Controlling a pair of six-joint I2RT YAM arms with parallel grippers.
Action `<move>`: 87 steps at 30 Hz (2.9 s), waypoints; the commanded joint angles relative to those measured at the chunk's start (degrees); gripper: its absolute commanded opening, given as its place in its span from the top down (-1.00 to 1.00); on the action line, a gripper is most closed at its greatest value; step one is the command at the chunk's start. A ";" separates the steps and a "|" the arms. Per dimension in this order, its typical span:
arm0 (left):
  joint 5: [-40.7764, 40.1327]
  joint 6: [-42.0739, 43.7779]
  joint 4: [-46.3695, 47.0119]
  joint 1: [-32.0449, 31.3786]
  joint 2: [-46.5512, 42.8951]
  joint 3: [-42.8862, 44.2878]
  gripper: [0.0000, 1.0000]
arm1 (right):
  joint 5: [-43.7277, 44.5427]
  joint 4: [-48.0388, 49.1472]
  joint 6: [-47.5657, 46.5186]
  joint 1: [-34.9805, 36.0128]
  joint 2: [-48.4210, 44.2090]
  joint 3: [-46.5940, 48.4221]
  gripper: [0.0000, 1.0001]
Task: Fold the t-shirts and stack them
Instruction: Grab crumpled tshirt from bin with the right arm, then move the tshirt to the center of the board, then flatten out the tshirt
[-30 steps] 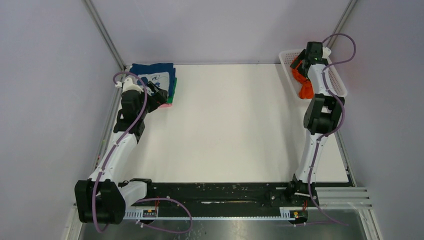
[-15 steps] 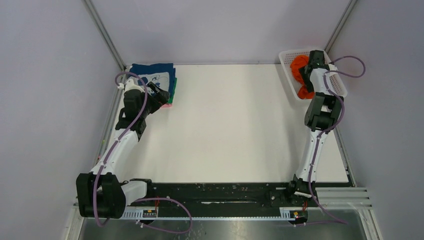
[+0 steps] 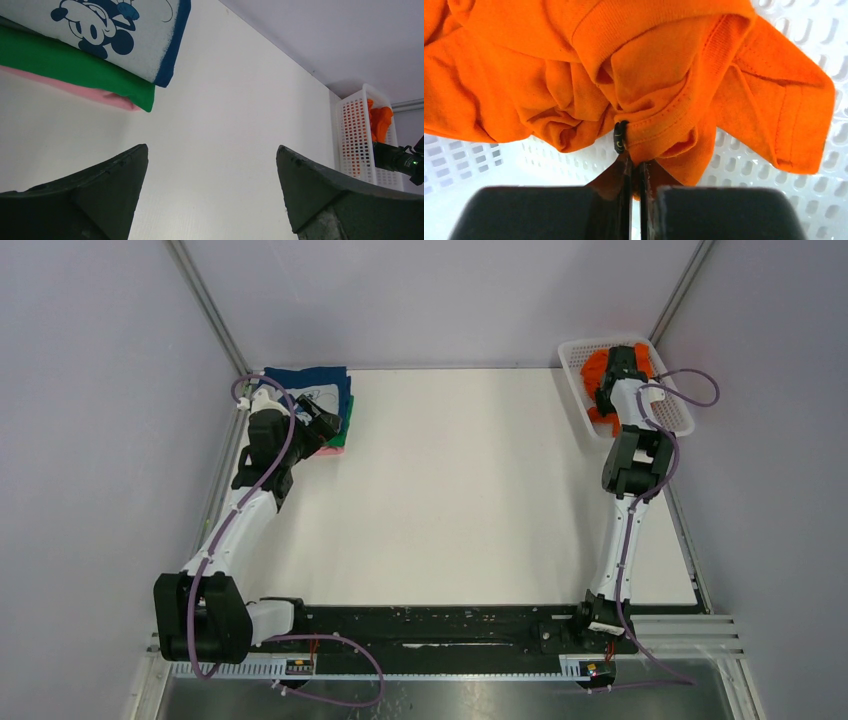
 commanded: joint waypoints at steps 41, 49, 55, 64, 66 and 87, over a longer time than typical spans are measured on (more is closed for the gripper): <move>3.18 1.98 -4.03 -0.24 -12.90 -4.96 -0.98 | -61.76 14.11 -51.11 33.55 -44.41 6.46 1.00; 8.35 2.36 -10.04 -0.37 -13.29 -6.97 -0.98 | -36.87 18.41 -42.89 24.43 -57.41 -34.43 1.00; 10.25 2.95 -14.21 -8.92 -10.26 -8.74 -0.92 | -20.13 18.85 -41.28 16.29 -63.12 -63.41 1.00; 13.27 1.69 -10.76 -23.51 3.15 -12.75 -0.49 | -15.41 19.00 -45.02 15.89 -66.88 -73.72 1.00; 11.45 3.11 -8.30 -25.67 5.98 -12.36 -0.47 | -15.79 19.03 -45.11 15.80 -66.69 -74.10 1.00; 3.92 2.60 0.57 -25.99 18.94 -3.51 0.17 | -17.21 16.91 -47.33 15.80 -66.80 -71.79 1.00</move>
